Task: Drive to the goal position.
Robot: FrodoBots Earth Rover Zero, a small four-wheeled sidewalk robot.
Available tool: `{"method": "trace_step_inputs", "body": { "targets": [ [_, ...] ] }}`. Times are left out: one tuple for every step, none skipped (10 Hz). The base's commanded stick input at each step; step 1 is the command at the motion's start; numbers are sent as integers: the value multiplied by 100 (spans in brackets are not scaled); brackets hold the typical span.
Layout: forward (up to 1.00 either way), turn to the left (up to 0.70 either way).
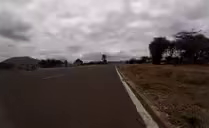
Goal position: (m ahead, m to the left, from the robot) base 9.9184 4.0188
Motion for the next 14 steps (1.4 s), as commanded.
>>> {"method": "trace_step_inputs", "body": {
  "targets": [
    [50, -49],
    [50, -48],
    [50, 0],
    [50, 0],
    [50, 0],
    [50, 0],
    [50, 0],
    [50, 0],
    [50, 0],
    [50, 0],
    [50, 0],
    [50, 0],
    [50, 0],
    [50, 0]
  ]
}}
